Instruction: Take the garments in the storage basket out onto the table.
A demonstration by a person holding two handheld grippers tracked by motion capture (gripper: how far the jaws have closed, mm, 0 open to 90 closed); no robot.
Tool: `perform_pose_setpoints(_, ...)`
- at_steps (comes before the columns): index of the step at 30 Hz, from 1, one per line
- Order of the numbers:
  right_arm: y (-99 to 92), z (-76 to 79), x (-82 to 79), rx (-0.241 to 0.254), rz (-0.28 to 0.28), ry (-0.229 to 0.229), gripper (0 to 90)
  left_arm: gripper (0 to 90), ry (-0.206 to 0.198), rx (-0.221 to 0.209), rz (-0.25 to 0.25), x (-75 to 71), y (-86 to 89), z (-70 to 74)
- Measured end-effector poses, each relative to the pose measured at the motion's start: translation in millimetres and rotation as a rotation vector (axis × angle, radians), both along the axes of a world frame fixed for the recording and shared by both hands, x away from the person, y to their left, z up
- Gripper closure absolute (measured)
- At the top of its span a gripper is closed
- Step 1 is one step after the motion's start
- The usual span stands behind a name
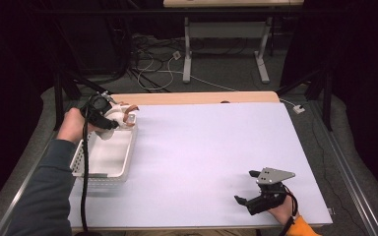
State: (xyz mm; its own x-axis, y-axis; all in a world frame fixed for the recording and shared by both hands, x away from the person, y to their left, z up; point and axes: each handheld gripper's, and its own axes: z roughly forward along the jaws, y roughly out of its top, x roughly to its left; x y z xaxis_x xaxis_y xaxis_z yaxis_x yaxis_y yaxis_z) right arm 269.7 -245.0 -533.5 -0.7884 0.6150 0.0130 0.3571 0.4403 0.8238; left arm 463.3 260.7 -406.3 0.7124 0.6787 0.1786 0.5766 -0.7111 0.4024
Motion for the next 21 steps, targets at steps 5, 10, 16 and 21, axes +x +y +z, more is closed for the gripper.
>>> perform_pose_setpoints(5, 0.1, -0.3, 0.1, 0.003, 0.001, 0.0, 0.0, 59.4, -0.011, 0.007, -0.017, -1.7, -7.9, 3.7)
perform_pose_setpoints(10, -0.2, 0.0, 0.0, -0.003, 0.0, 0.003, 0.0, 59.4, -0.015, 0.012, -0.039, -3.2, -14.5, 6.4)
perform_pose_setpoints(16, -0.1, 0.1, 0.0, -0.003, -0.001, 0.003, 0.0, 59.3, -0.021, 0.011, -0.064, -6.4, -23.4, 9.1)
perform_pose_setpoints(21, -0.2, 0.0, 0.0, -0.003, -0.001, 0.003, 0.0, 59.3, -0.025, 0.02, -0.09, -9.2, -31.7, 11.0)
